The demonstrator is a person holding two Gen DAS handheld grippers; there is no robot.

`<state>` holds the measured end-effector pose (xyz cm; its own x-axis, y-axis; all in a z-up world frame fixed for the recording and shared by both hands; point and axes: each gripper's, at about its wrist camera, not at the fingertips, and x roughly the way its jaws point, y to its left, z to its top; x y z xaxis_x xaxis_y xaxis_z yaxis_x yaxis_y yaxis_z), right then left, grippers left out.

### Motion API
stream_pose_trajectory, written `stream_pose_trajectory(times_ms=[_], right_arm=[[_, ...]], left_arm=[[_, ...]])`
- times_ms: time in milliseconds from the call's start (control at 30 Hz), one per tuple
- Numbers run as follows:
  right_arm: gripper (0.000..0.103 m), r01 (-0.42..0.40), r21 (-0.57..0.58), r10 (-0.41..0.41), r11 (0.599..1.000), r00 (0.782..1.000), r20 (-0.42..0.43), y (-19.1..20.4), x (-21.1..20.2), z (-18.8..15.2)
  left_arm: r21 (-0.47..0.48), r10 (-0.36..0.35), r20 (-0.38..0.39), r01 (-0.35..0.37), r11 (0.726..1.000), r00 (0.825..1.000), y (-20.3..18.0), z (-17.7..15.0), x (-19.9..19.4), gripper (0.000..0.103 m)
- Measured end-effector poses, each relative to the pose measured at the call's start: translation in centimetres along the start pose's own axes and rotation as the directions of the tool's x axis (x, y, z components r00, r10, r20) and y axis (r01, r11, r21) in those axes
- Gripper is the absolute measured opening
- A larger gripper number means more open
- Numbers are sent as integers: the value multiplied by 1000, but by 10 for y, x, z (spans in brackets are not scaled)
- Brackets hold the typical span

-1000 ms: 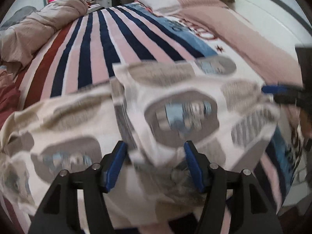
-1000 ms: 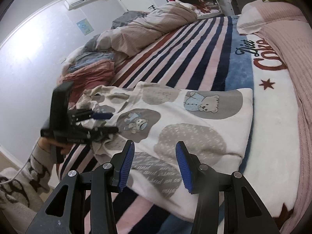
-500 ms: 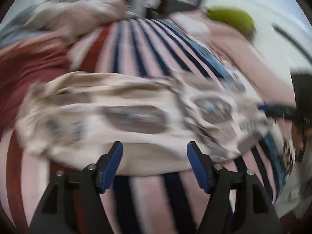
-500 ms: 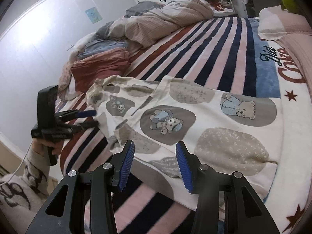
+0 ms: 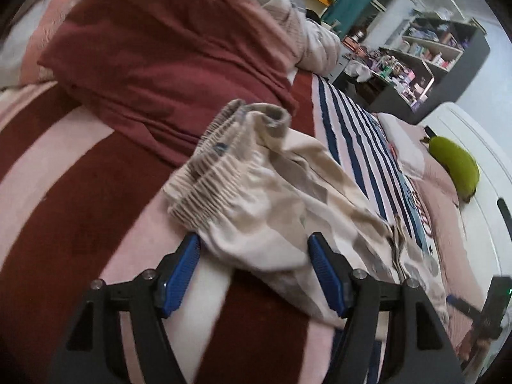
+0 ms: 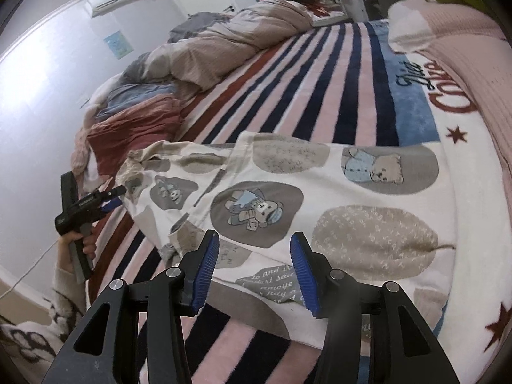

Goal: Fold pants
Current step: 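Grasp the elastic waistband with the left gripper and lift it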

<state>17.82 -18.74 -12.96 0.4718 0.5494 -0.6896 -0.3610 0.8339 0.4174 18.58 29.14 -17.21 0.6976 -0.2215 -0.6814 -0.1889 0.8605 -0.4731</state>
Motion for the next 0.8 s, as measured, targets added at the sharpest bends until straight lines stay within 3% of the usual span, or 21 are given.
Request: stream_pose_trajectory(times_ms=[167, 200, 300, 400, 600, 800], right_arm=[[43, 12, 6, -12, 1000, 1000, -1, -1, 0, 0], [43, 13, 5, -13, 1000, 1000, 0, -1, 0, 0], [43, 17, 8, -17, 1000, 1000, 2, -3, 1, 1], [43, 17, 23, -17, 1000, 1000, 5, -10, 1, 0], [43, -6, 42, 5, 999, 1000, 29, -21, -11, -6], [43, -32, 44, 28, 999, 997, 79, -30, -37, -13]], left_arm=[[-60, -32, 26, 33, 998, 999, 9, 10, 23, 65], [-61, -35, 35, 37, 997, 999, 9, 12, 25, 58], [-52, -73, 47, 76, 996, 996, 3, 16, 29, 24], [50, -70, 66, 67, 996, 995, -19, 20, 22, 11], [192, -159, 115, 135, 972, 981, -77, 33, -11, 8], [315, -255, 119, 207, 926, 960, -162, 45, -33, 8]])
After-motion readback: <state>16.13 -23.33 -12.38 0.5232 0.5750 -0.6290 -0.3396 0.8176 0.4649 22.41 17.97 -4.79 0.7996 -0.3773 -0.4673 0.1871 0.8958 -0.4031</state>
